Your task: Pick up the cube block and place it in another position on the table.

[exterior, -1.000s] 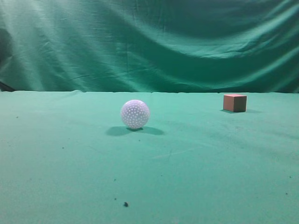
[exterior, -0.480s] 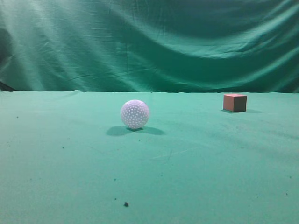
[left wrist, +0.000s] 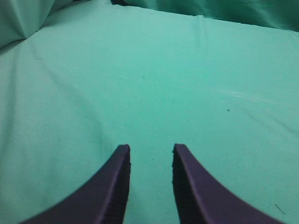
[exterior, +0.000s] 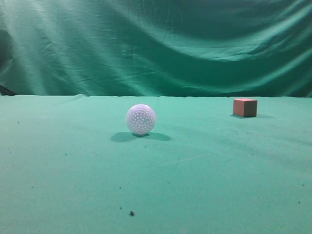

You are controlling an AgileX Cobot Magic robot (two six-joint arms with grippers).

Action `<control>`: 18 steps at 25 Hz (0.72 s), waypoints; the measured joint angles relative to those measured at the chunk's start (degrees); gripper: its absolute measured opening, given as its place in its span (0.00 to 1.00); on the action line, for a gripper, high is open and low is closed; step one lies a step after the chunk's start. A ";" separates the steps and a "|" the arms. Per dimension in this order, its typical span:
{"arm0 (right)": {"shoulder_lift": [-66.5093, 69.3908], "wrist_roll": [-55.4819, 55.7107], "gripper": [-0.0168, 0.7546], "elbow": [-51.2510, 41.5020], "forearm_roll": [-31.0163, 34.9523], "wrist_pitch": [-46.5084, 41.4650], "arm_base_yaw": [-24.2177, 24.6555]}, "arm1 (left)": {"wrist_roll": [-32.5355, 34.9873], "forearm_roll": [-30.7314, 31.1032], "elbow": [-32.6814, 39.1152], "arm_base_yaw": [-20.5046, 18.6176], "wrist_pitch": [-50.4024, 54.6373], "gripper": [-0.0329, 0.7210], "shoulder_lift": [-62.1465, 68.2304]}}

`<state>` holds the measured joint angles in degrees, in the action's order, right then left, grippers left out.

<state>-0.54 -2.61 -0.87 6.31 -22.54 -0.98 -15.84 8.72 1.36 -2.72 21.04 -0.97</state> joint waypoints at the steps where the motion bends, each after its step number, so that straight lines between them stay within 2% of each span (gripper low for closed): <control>1: 0.00 0.00 0.02 -0.40 0.14 0.11 0.00 | 0.00 0.00 0.00 0.00 0.00 0.39 0.00; 18: 0.00 0.00 0.02 -0.62 0.97 0.22 0.00 | 0.00 0.00 0.00 0.00 0.00 0.39 0.00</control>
<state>-0.54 -2.61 -1.49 7.28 -22.32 -0.98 -15.84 8.72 1.36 -2.72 21.04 -0.97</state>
